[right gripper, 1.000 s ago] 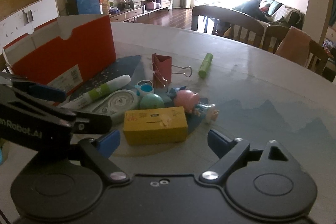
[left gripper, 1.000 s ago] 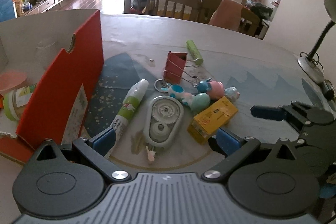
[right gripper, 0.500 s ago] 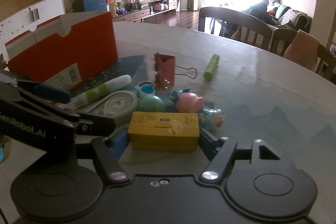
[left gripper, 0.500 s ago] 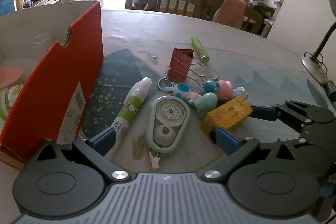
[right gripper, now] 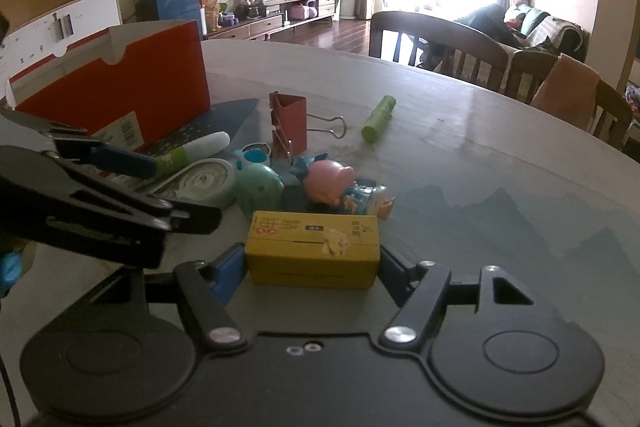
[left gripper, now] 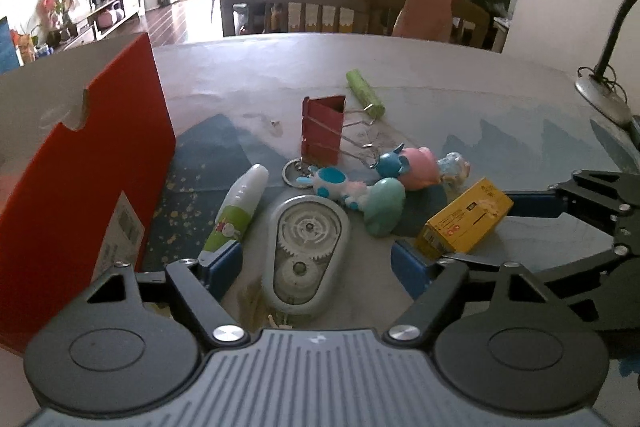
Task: Organize rigid objects
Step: 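Close left tool on the white tape dispenser while right tool grasps the yellow box, then carry the tape dispenser in left tool and yellow box in right tool over the box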
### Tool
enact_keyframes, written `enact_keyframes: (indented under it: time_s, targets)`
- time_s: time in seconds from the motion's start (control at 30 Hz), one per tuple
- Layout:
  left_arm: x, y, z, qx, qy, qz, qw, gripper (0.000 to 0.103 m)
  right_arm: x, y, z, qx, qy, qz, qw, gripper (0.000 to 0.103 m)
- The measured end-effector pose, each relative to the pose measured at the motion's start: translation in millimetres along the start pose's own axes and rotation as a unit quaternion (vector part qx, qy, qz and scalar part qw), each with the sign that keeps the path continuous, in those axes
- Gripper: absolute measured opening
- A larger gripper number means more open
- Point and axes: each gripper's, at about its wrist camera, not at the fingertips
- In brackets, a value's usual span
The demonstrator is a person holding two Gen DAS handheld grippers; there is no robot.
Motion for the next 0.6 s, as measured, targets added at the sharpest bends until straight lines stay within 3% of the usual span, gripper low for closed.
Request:
enact_keyframes:
  time_s: [0.13,0.23,0.37,0.6]
  targets:
    - [-6.3,10.2,-0.8,-0.01,-0.01,0.005,0.9999,0.07,0.3,0.1,0.1,0.001,0.0,0.0,1.0,0.07]
    - [-5.7,12.3,-0.5,-0.008,-0.004,0.012,0.9999,0.068,0.4,-0.1,0.2,0.0,0.0,0.0,1.0,0.069]
    - [-3.5,12.4,0.5,-0.005,0.003,0.022,0.9997,0.05,-1.3,-1.6,0.4,0.001,-0.006,-0.002,1.0,0.069]
    - [-3.8,4.2,1.6,-0.003,-0.01,0.022,0.9997,0.049,-7.6,-13.6,4.9,0.001,-0.001,-0.011,1.0,0.069]
Point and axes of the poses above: each gripper's, at about its wrist camera, not at the fingertips, and y roughly the way its jaws point, x to its right, z to its top, and after that the axes turned 7 degrees about -z, right-handed
